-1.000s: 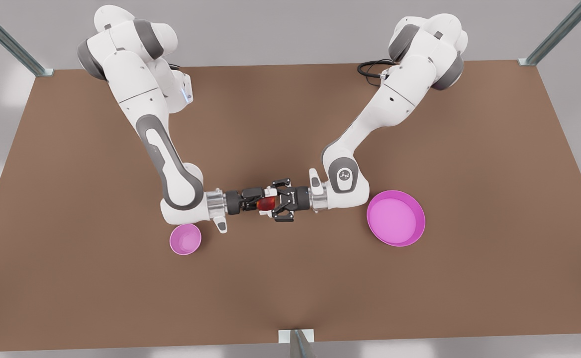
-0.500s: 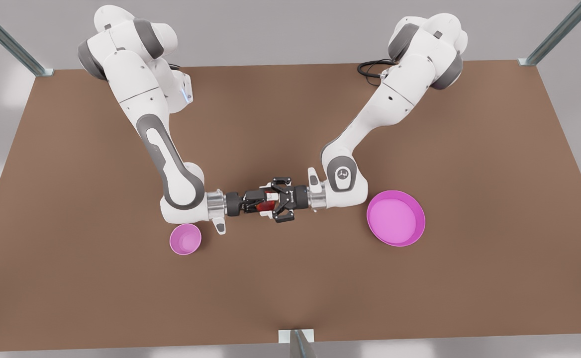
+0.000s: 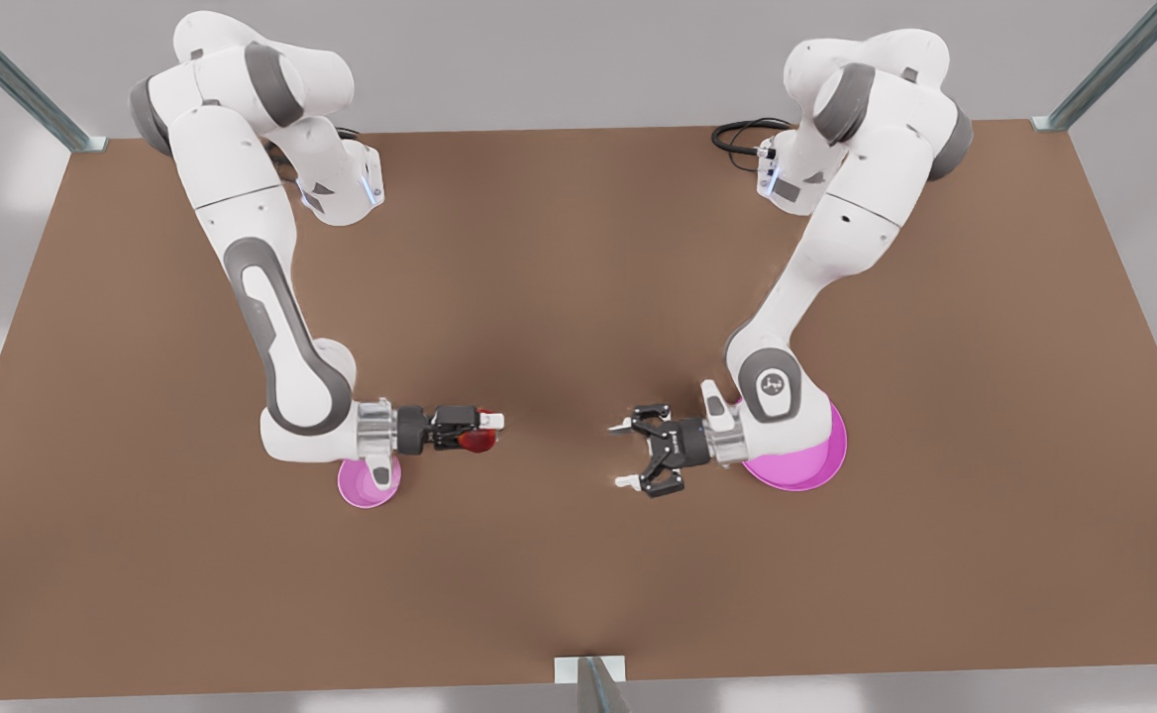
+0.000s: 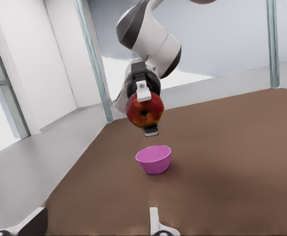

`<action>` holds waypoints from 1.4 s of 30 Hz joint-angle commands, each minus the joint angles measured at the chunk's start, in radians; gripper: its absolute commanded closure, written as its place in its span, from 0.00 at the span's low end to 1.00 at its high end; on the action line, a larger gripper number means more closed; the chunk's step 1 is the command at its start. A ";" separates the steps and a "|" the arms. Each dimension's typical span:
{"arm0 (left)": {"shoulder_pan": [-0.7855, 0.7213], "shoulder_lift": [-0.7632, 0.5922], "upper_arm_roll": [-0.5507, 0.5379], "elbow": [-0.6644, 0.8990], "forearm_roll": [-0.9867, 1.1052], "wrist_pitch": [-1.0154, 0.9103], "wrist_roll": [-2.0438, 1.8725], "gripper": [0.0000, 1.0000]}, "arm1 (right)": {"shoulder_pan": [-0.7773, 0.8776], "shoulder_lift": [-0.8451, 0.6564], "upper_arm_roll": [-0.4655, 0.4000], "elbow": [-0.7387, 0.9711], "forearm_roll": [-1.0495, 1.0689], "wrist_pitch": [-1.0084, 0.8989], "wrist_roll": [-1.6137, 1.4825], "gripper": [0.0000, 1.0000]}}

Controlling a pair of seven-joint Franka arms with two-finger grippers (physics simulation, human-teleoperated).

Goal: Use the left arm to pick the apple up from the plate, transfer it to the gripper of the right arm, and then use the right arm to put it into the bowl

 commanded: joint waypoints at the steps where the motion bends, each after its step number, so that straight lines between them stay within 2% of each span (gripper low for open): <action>1: 0.118 -0.025 0.001 0.001 0.525 -0.174 -0.853 0.00 | -0.030 -0.001 -0.001 0.007 -0.045 0.001 0.013 0.39; 2: 0.224 -0.068 -0.002 0.043 0.820 -0.336 -1.195 0.00 | -0.062 0.002 -0.001 0.028 -0.093 -0.001 0.013 0.39; 3: 0.268 -0.077 0.000 0.119 0.969 -0.479 -1.436 0.00 | -0.073 0.002 -0.001 0.031 -0.096 0.001 0.013 0.39; 4: 0.296 -0.152 -0.005 0.190 1.226 -0.657 -1.646 0.00 | -0.101 0.002 -0.003 0.037 -0.129 0.004 0.013 0.39; 5: 0.301 -0.232 0.007 0.190 1.318 -0.735 -1.760 0.00 | -0.125 0.002 -0.003 0.039 -0.171 0.005 0.013 0.39; 6: 0.301 -0.264 0.007 0.199 1.346 -0.821 -1.940 0.00 | -0.139 0.002 -0.003 0.039 -0.208 0.005 0.013 0.39; 9: 0.293 -0.458 0.035 0.213 1.423 -0.828 -2.297 0.00 | -0.187 0.005 -0.006 0.039 -0.318 0.045 -0.036 0.39; 11: 0.040 -0.602 0.359 0.126 1.417 -0.720 -2.325 0.00 | -0.205 0.018 -0.006 0.039 -0.392 0.100 -0.048 0.39; 12: 0.031 -0.680 0.366 0.044 1.420 -0.657 -2.320 0.00 | -0.203 0.021 -0.006 0.039 -0.404 0.122 -0.048 0.39; 24: 0.020 -0.634 0.363 0.049 1.421 -0.628 -2.351 0.00 | -0.203 0.041 -0.004 0.027 -0.775 0.341 -0.043 0.39; 34: 0.020 -0.634 0.362 0.049 1.421 -0.628 -2.352 0.00 | -0.199 0.025 0.000 -0.023 -0.878 0.280 -0.042 0.39; 35: 0.020 -0.634 0.362 0.049 1.421 -0.628 -2.352 0.00 | -0.200 0.025 0.000 -0.024 -0.880 0.278 -0.042 0.35; 36: 0.020 -0.634 0.362 0.049 1.421 -0.628 -2.352 0.00 | -0.200 0.025 0.000 -0.024 -0.880 0.278 -0.042 0.09; 37: 0.020 -0.634 0.362 0.049 1.421 -0.628 -2.352 0.00 | -0.200 0.025 0.000 -0.024 -0.880 0.278 -0.043 0.00; 42: 0.020 -0.636 0.362 0.049 1.420 -0.628 -2.352 0.00 | -0.211 0.009 -0.001 -0.010 -0.929 0.278 -0.036 0.00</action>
